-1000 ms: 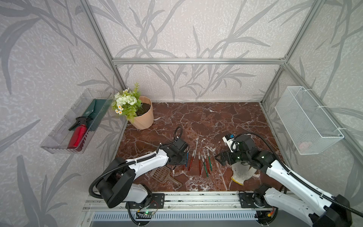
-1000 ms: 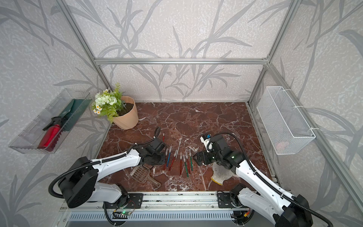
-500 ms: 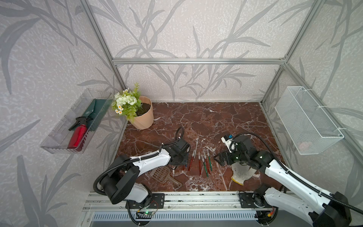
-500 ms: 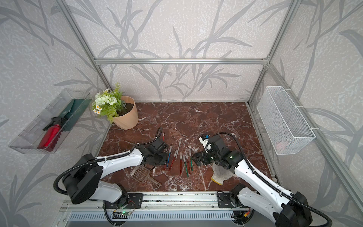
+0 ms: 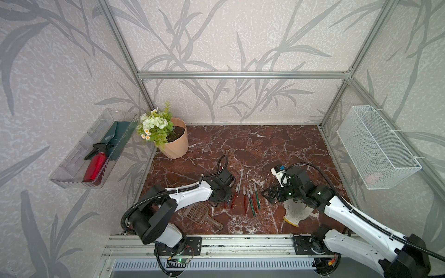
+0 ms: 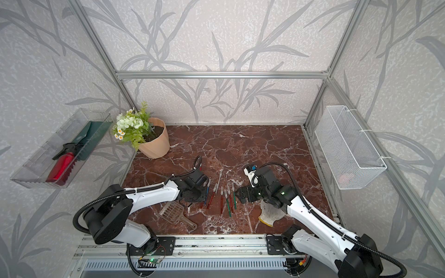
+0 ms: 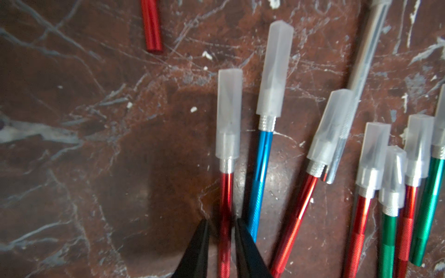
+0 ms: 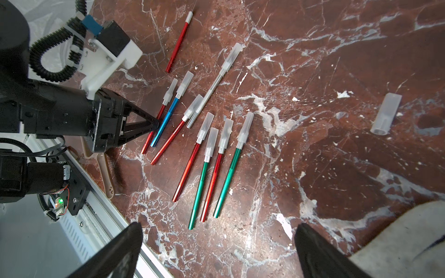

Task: Remove protective caps from carving knives
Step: Pick up the carving knife from the center of the board.

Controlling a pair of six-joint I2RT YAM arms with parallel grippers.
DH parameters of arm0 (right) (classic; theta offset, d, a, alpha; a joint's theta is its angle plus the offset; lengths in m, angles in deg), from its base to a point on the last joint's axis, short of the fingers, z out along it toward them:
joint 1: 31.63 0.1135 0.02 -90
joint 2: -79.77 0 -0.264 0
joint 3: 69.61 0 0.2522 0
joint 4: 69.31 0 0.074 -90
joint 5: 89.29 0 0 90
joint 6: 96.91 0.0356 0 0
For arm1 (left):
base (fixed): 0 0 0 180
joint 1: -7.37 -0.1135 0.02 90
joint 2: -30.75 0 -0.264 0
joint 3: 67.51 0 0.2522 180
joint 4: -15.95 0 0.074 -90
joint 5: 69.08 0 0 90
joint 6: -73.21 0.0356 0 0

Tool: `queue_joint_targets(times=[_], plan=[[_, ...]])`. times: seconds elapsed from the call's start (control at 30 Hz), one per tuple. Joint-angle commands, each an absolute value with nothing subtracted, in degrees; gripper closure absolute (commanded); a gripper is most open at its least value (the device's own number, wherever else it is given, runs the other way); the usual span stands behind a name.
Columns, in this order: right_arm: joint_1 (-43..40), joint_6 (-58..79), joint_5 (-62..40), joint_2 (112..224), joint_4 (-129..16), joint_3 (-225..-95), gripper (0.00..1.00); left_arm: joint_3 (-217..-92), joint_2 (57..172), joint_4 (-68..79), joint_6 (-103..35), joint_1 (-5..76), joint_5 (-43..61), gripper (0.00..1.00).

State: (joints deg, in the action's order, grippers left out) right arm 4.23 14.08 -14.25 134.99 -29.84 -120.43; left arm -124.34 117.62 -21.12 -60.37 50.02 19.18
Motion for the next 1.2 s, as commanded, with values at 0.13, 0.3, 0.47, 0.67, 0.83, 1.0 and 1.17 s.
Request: queue_joint_targets(times=[0.13, 0.3, 0.47, 0.67, 0.83, 1.0, 1.17], plan=[[4.7, 15.2, -13.5, 135.0, -32.3, -118.6, 0.01, -126.9, 119.8, -27.7, -60.5, 50.5, 23.7, 0.76], [4.7, 15.2, -13.4, 135.3, -32.8, -118.1, 0.01, -126.9, 119.9, -28.8, -60.7, 50.7, 24.1, 0.78], [4.8, 15.4, -13.7, 135.6, -33.4, -117.7, 0.01, -127.3, 120.3, -30.6, -60.3, 51.0, 25.3, 0.8], [4.9, 15.4, -13.6, 135.7, -33.7, -117.4, 0.01, -127.4, 121.2, -31.5, -60.1, 51.2, 26.3, 0.8], [4.9, 15.6, -13.8, 136.2, -34.1, -117.4, 0.01, -127.5, 122.3, -31.8, -60.0, 51.2, 27.0, 0.84], [5.1, 15.6, -14.0, 136.5, -34.4, -117.5, 0.01, -127.3, 122.6, -31.9, -60.1, 51.3, 27.3, 0.89], [5.3, 15.5, -14.1, 136.5, -34.1, -117.7, 0.01, -127.2, 122.6, -31.8, -60.2, 51.4, 27.0, 0.9]])
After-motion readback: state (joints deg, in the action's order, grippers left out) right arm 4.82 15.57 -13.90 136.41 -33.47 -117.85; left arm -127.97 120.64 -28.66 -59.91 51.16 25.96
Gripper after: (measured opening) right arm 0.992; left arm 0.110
